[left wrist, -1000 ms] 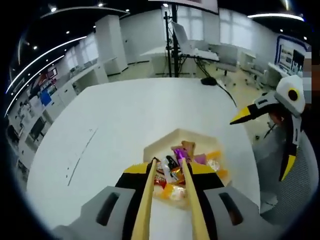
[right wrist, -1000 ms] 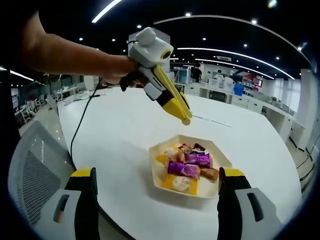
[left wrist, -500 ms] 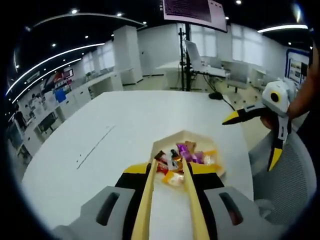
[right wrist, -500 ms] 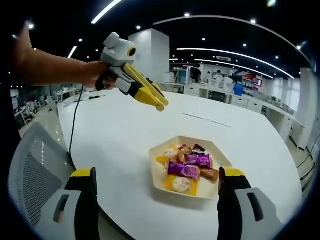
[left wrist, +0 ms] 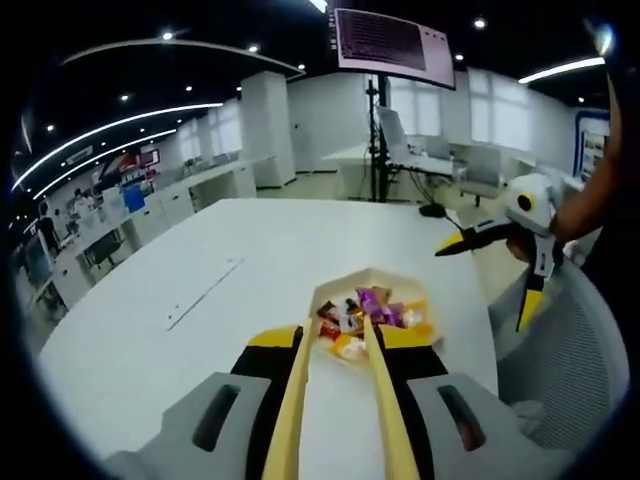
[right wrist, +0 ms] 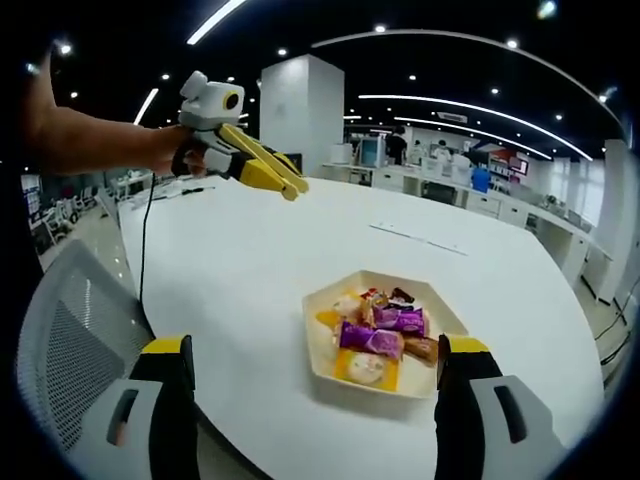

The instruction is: Place the target food into the container with the food tongs after gripping and lifting it, then release it inside without dropping or visibly crushing the food.

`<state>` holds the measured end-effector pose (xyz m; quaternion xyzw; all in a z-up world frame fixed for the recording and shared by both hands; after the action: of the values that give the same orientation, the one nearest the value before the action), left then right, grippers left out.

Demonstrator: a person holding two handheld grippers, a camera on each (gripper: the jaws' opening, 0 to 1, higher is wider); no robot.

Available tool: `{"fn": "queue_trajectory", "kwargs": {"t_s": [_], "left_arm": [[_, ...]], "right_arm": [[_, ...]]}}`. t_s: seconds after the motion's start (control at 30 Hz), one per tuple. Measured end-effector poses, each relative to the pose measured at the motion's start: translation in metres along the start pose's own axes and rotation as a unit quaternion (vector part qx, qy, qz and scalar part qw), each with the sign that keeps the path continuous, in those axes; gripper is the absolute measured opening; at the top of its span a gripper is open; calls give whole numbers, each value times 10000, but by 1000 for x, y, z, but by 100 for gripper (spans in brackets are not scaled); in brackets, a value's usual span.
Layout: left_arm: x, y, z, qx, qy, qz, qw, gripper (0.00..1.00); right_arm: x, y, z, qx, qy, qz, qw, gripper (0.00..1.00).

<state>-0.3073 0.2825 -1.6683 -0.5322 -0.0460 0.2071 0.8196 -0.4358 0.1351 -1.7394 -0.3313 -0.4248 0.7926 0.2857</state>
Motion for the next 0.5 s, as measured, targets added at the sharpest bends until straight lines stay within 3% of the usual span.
{"fn": "queue_trajectory", "kwargs": {"t_s": [0.2,0.3,0.5], "left_arm": [[-4,9,13,-76,95,-22,9999,25],[-6,12,22,-156,42,9,9999,25],[-11,22,40,-302,-26,158,9994,25]], "right_arm": [[3,-2,-1,-60,-93,7,9999,99],[9,-10,-2,-422,-481,-440,9970,100],[4,-11,-1,-361,-363,-265,9983,100]]}}
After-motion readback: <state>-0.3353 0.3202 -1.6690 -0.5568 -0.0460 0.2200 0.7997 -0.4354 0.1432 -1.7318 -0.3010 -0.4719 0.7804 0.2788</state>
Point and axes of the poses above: the point that each gripper's makers call its tool centre point, and the gripper's own axes: z roughly backward along the fingers, x roughly to its left, y roughly out of its underside, the point moved 2 cm from there along z, roughly backward along the fingers, and after that the axes turned 14 degrees about z, right-handed, at the moved point
